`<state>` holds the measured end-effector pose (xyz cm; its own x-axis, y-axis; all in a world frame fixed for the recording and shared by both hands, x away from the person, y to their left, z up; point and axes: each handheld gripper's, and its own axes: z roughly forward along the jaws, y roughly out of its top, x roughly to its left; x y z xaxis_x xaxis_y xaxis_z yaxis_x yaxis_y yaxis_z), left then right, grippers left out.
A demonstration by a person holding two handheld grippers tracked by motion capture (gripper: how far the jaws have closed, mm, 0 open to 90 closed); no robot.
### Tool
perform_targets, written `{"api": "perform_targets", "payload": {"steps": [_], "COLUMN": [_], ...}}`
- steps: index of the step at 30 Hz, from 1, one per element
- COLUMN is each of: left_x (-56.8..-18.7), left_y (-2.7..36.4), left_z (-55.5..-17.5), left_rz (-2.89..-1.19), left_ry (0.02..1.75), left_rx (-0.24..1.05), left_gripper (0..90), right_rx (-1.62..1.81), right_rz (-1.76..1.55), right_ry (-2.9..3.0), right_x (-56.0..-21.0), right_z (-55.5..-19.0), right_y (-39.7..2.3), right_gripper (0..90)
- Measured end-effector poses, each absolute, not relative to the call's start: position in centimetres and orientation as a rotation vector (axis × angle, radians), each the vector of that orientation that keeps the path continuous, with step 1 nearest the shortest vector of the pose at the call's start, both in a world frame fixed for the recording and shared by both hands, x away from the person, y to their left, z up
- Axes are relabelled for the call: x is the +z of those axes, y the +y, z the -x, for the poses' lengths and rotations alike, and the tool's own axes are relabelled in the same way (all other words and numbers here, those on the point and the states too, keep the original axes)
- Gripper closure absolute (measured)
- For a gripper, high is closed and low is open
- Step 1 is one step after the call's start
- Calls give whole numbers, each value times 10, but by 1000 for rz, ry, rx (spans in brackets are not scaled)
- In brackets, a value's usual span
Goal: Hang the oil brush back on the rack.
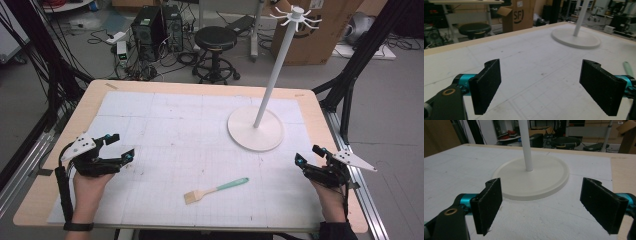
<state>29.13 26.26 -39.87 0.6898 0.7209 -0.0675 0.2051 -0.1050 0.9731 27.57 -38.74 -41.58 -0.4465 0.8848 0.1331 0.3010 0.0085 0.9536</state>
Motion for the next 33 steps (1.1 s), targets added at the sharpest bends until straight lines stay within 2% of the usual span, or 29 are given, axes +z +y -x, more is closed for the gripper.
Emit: {"api": "perform_targets", "payload": {"steps": [17, 33], "left_x": [-395, -417], "left_y": [173, 94], "left_z": [-293, -285], "left_rz": [-1798, -1968], "left_ry": [586, 514], "left_rx": [387, 231], "left_gripper": [196, 279], "right_rx": [1477, 1448], "right_rz": [-1226, -1227], "right_ry": [1757, 1767], "right_x": [-414, -416], "right_z": [-274, -276], "right_y": [-394, -395], "right_gripper": [172, 173]}}
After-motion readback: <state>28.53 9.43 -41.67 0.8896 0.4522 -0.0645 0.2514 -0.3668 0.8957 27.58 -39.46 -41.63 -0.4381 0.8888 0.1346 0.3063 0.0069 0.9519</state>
